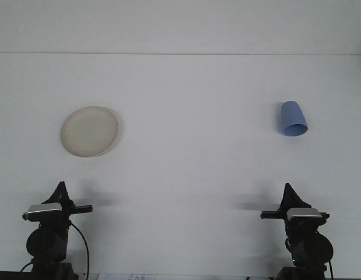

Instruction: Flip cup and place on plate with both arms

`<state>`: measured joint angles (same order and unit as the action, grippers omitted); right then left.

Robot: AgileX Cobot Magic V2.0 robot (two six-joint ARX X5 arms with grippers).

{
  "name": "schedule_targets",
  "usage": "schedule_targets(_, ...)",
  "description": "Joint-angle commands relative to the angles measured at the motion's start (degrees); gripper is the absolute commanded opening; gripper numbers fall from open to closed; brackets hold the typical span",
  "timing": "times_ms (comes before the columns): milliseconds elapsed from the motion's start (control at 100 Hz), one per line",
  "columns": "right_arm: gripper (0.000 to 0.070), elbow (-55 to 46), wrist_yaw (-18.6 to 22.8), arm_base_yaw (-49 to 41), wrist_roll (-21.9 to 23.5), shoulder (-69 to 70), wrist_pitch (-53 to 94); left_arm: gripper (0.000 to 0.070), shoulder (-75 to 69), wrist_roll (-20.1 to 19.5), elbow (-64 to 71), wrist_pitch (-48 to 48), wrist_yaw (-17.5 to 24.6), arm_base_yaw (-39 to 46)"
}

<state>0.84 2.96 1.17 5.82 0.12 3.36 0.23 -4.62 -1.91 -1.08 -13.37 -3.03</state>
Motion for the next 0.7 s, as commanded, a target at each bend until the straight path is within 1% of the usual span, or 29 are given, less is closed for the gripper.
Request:
schedule_targets(0,0.0006,-0.1,0.0,0.0,0.4,0.0,-0.6,0.0014,0.0,-0.4,1.1,-0.7,-0.1,0.1)
schedule_targets(60,0.0006,-0.1,0.1,0.0,0.7,0.0,-0.7,0.0014,0.0,-0.4,1.1,-0.7,-0.1,0.1)
schedule_targets(120,0.0006,-0.1,0.6,0.0,2.8,0.0,-0.7,0.0014,0.0,-0.4,1.1,-0.7,-0.1,0.1)
schedule_targets(250,0.0006,-0.1,0.7,0.0,11.3,0.0,-0.8,0.0013,0.0,-0.4,1.1,-0.7,-0.1,0.1)
schedule_targets(350,0.0004,0.0,0.7,0.0,15.8,0.0,-1.1,0.0014,0.0,-0.4,1.1,-0.7,-0.1,0.1)
schedule_targets(440,0.0003,2.2,0.6,0.0,21.5,0.0,-1.6,0.0014,0.0,-0.4,1.1,-0.7,-0.1,0.1)
schedule_targets(490,0.0003,4.7,-0.6,0.0,22.3,0.2,-1.5,0.0014,0.0,-0.4,1.1,-0.7,-0.1,0.1)
schedule_targets(520,0.0003,6.6,-2.0,0.0,22.3,0.8,-1.2,0.0014,0.0,-0.4,1.1,-0.7,-0.1,0.1)
schedule_targets(580,0.0012,11.1,-4.1,0.0,20.6,2.7,0.0,0.0014,0.0,-0.4,1.1,-0.7,-0.1,0.1)
schedule_targets(600,0.0029,12.8,-4.6,0.0,19.5,3.7,0.7,0.0014,0.0,-0.4,1.1,-0.7,-0.1,0.1)
schedule_targets(630,0.0088,15.3,-5.2,0.0,17.7,5.5,1.6,0.0014,0.0,-0.4,1.1,-0.7,-0.1,0.1)
schedule_targets(660,0.0174,17.7,-5.7,0.0,15.8,7.6,2.4,0.0014,0.0,-0.4,1.1,-0.7,-0.2,0.1)
schedule_targets(690,0.0277,20.2,-6.3,0.0,13.9,9.9,3.3,0.0014,0.0,-0.4,1.1,-0.7,-0.1,0.1)
